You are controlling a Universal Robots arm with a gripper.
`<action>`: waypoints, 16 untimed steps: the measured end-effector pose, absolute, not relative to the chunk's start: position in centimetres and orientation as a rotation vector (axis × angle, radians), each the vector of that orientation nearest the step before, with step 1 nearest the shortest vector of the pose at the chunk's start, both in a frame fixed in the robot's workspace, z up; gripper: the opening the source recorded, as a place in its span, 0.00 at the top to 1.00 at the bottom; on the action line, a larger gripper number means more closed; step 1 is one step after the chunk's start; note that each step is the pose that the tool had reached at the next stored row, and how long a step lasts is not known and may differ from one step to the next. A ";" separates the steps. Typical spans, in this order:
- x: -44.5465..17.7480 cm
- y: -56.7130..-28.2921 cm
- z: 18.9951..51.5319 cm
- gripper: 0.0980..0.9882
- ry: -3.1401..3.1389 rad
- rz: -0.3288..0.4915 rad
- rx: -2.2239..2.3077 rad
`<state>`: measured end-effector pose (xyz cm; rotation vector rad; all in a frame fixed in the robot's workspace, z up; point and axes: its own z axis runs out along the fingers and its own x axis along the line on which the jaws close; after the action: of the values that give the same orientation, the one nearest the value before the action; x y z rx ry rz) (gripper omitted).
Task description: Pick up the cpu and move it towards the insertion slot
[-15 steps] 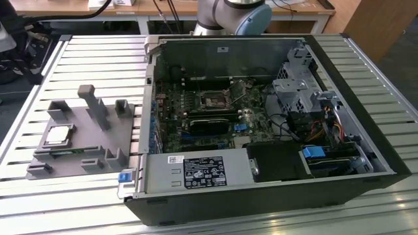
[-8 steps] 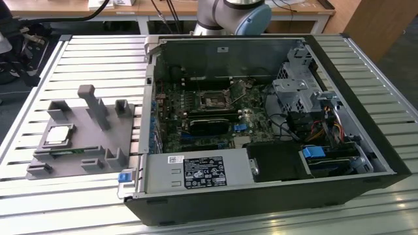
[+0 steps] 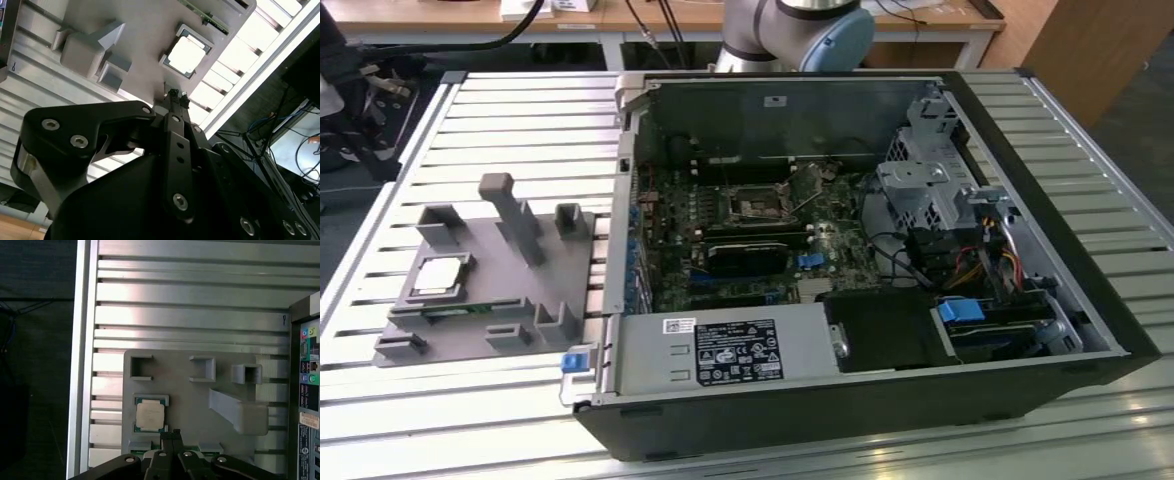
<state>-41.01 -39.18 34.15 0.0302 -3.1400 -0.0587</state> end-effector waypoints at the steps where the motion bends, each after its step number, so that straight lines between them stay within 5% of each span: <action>1: -41.1 -39.2 34.1 0.99 -3.140 -0.059 0.030; 3: -41.2 -39.2 33.9 0.98 -3.140 -0.059 0.030; 16: -41.6 -39.2 32.1 0.39 -3.140 -0.059 0.030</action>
<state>-41.61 -39.22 32.05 0.0303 -3.1400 -0.0588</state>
